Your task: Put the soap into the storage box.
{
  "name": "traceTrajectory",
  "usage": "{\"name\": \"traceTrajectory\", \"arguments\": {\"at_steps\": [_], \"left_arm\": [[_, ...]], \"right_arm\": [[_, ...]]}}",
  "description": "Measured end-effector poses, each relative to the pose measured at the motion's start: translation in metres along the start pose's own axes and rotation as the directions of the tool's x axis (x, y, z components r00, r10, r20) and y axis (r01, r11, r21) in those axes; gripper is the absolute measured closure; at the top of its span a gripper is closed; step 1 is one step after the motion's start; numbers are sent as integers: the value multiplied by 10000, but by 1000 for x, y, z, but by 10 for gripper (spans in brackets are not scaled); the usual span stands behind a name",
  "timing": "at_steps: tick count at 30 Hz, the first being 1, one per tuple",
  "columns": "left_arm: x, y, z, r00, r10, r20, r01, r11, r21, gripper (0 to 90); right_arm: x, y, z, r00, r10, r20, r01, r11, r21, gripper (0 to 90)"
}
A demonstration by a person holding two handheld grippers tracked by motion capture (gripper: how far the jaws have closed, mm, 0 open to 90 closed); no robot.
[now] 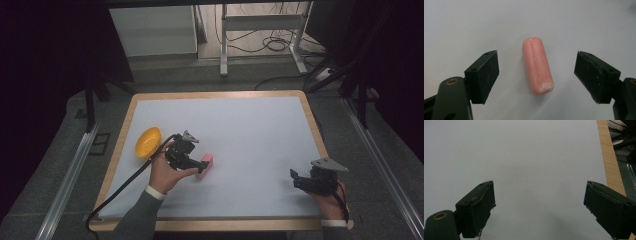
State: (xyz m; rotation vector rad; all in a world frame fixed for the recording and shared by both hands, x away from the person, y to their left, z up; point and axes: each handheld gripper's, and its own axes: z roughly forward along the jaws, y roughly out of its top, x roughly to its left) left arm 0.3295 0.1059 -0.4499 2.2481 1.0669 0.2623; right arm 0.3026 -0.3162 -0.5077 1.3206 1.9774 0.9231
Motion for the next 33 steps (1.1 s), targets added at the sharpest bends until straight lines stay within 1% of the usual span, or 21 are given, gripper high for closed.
{"name": "traceTrajectory", "arguments": {"at_steps": [3, 6, 10, 13, 15, 17, 20, 21, 22, 24, 26, 29, 31, 32, 33], "left_arm": [[-3, 2, 3, 9998, 188, -115, -185, 9995, 245, 202], [-7, 5, 7, 9995, 302, -109, -298, 9990, 324, 201], [-7, 7, 15, 9997, 258, -31, -256, 9987, 448, 207], [-6, 6, 24, 9998, 196, -107, -188, 9974, 691, 214], [-6, 6, 30, 9996, 247, -141, -233, 9958, 889, 224], [-5, 6, 35, 9997, 213, -150, -197, 9949, 990, 230], [-4, 5, 42, 9996, 183, -205, -160, 9940, 1085, 265], [-4, 5, 44, 9997, 197, -165, -177, 9935, 1126, 288], [-3, 5, 45, 9998, 176, -80, -166, 9933, 1145, 288], [-2, 4, 48, 9998, 166, -105, -152, 9924, 1221, 305], [-3, 3, 51, 9998, 145, -100, -131, 9922, 1240, 356], [-3, 2, 55, 9998, 114, -138, -94, 9905, 1369, 373], [-2, 0, 58, 9998, 14, -183, 11, 9904, 1380, 369], [-1, -1, 59, 9999, 1, -171, 23, 9903, 1391, 398], [0, -2, 60, 9998, -65, -178, 89, 9906, 1365, 398]], "right_arm": [[0, 0, 0, 10000, -6, -7, 6, 10000, -1, 98], [1, 1, 0, 10000, -8, -26, 8, 10000, -50, 98], [0, 1, -2, 10000, -5, 2, 5, 10000, -97, 98], [-1, 0, -1, 10000, 35, 17, -35, 10000, -66, 98], [-2, 0, -1, 10000, 40, 14, -40, 10000, -58, 98], [-1, 0, -1, 10000, 27, 0, -27, 10000, -56, 98], [-1, 0, -1, 10000, 0, -9, 0, 10000, -69, 98], [-1, 0, 0, 10000, 21, -7, -21, 10000, -49, 98], [-1, 0, 0, 10000, 21, -7, -21, 10000, -49, 98], [-1, 0, 0, 10000, 37, 3, -37, 10000, -32, 98], [-2, 0, -1, 10000, 27, 28, -27, 10000, -48, 98], [-2, 0, -1, 10000, 19, 29, -19, 10000, -64, 98], [-2, 0, -1, 10000, 17, 32, -17, 10000, -63, 98], [-2, 0, -2, 10000, 26, 38, -26, 10000, -59, 98], [-2, 0, -2, 10000, 26, 38, -26, 10000, -59, 98]]}}
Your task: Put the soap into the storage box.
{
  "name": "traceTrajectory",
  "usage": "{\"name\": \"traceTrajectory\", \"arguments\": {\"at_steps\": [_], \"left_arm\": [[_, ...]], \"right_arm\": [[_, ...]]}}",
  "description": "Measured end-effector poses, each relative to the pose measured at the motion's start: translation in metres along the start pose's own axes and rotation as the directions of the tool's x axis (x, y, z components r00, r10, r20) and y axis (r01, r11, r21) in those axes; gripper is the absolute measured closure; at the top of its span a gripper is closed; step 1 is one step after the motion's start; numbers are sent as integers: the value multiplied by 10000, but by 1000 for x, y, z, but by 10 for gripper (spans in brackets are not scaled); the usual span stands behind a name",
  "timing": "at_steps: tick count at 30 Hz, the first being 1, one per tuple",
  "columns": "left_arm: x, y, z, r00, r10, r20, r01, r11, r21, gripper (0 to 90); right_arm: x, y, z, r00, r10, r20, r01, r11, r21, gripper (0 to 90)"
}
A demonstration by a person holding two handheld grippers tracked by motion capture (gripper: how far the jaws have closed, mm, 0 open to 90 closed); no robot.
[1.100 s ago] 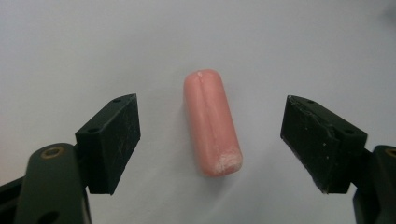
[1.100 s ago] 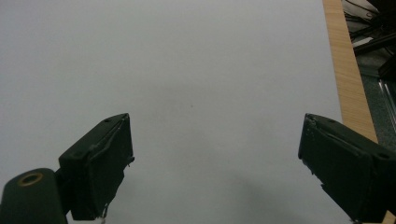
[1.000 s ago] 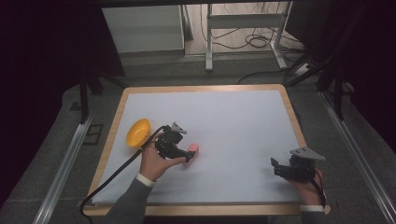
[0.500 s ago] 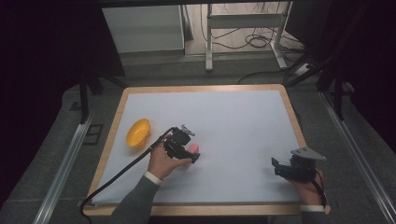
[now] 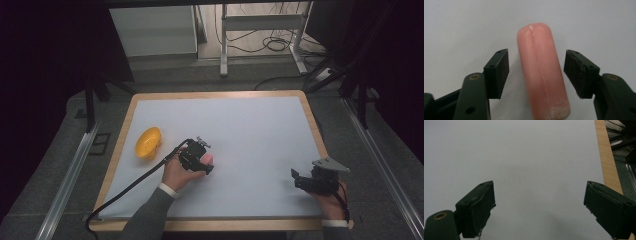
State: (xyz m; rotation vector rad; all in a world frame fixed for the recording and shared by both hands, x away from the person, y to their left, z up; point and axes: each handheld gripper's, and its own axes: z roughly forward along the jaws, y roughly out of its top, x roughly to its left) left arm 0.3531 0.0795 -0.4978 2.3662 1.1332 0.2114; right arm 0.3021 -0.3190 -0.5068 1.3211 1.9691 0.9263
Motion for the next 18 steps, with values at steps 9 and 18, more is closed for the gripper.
{"name": "traceTrajectory", "arguments": {"at_steps": [9, 18], "left_arm": [[1, -4, 0, 9999, -89, -89, 88, 9999, -142, 571], [-1, -6, -1, 9998, 38, -198, -45, 9994, -356, 601]], "right_arm": [[0, 0, 1, 10000, -2, 12, 2, 10000, 32, 98], [-2, -1, -1, 9999, 66, 94, -66, 10000, -22, 98]]}}
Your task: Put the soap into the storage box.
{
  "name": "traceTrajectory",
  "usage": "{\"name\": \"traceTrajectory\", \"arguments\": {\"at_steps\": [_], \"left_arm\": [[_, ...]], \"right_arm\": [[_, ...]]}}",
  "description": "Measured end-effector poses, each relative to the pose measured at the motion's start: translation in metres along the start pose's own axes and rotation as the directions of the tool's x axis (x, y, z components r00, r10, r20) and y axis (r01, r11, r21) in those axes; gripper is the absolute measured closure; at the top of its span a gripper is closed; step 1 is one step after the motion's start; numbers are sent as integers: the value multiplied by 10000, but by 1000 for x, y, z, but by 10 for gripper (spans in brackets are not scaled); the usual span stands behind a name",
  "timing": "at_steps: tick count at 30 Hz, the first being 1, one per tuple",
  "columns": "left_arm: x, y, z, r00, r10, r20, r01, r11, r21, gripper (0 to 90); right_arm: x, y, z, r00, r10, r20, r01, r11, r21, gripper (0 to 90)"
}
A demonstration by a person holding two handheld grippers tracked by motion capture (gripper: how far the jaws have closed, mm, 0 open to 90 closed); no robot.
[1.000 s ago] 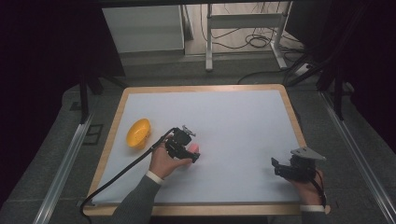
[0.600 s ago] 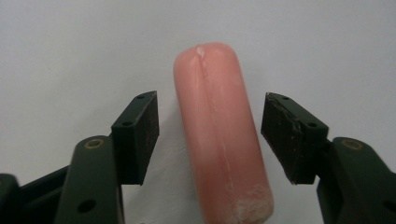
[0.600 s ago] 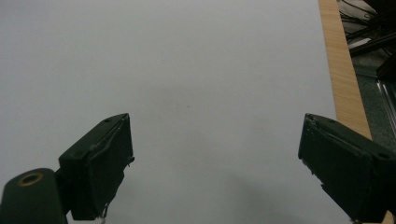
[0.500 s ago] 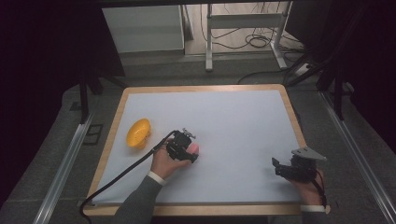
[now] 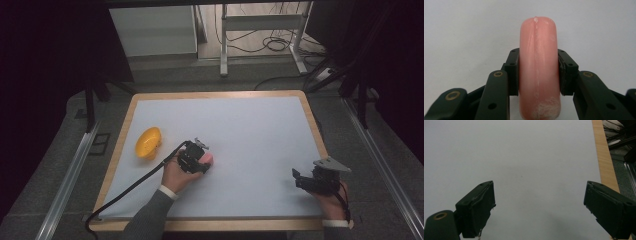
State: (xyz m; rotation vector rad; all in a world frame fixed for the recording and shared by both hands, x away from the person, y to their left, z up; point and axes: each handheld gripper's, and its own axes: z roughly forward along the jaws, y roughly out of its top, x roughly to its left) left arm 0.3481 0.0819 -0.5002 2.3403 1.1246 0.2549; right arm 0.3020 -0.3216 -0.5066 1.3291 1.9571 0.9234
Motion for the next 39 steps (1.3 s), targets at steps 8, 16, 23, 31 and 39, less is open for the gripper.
{"name": "traceTrajectory", "arguments": {"at_steps": [8, 16, 23, 31, 39], "left_arm": [[1, 1, -11, 9999, 17, 162, -10, 9991, -435, 601], [4, 1, -22, 9997, 99, 241, -81, 9974, -718, 601], [8, 3, -33, 9999, -17, 150, 32, 9953, -969, 602], [13, 3, -45, 10000, -44, 34, 48, 9926, -1217, 601], [23, 4, -59, 9995, -252, -171, 224, 9887, -1479, 602]], "right_arm": [[-1, 0, 0, 10000, 72, 22, -72, 10000, -26, 98], [-1, 0, 0, 10000, 33, 37, -32, 10000, -18, 98], [-3, -1, -1, 10000, 57, 31, -57, 10000, -48, 98], [-2, -1, 0, 10000, 53, 31, -53, 10000, -24, 98], [-4, -1, 0, 9999, 77, 66, -77, 10000, -27, 98]]}}
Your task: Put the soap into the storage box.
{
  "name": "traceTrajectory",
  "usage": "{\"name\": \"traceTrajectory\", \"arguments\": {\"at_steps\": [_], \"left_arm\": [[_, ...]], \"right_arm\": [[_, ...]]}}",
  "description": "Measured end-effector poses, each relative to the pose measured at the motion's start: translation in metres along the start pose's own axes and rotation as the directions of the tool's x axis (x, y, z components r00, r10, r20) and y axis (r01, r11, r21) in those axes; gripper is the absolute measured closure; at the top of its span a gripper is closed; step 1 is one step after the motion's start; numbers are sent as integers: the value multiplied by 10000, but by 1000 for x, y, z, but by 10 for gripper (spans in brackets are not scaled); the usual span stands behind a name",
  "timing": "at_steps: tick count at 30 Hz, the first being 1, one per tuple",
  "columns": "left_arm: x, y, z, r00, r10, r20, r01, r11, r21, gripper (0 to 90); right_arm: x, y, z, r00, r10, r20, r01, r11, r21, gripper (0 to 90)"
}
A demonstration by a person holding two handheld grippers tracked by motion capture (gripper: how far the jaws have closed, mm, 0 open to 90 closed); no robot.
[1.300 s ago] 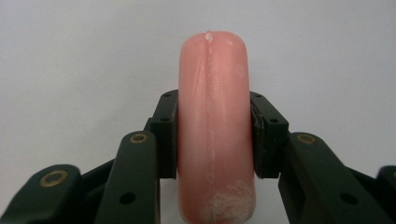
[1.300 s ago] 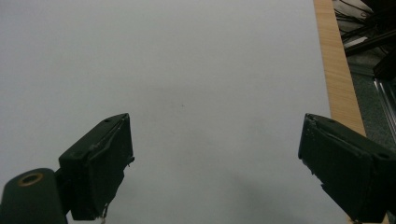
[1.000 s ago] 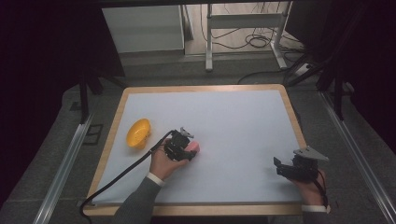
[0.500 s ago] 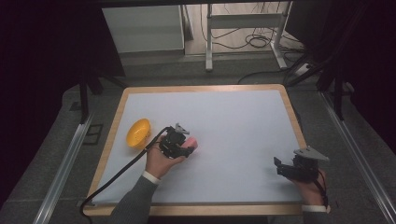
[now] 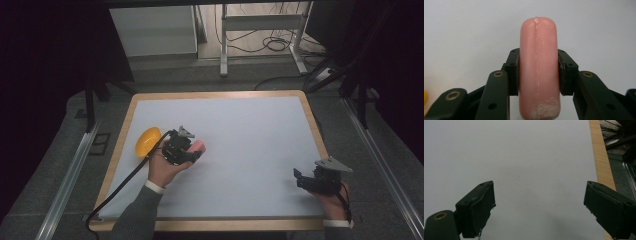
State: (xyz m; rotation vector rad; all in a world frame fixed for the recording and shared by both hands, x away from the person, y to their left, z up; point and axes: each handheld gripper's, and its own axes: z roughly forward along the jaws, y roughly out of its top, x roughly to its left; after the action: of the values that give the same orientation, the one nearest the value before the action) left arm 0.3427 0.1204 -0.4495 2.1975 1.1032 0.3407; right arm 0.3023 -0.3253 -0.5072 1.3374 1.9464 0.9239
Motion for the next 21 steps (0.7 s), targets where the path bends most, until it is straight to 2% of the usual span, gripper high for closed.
{"name": "traceTrajectory", "arguments": {"at_steps": [21], "left_arm": [[16, 3, -23, 9991, -185, -388, 168, 9989, -427, 602]], "right_arm": [[-2, 0, -1, 10000, 4, 26, -4, 10000, -13, 98]]}}
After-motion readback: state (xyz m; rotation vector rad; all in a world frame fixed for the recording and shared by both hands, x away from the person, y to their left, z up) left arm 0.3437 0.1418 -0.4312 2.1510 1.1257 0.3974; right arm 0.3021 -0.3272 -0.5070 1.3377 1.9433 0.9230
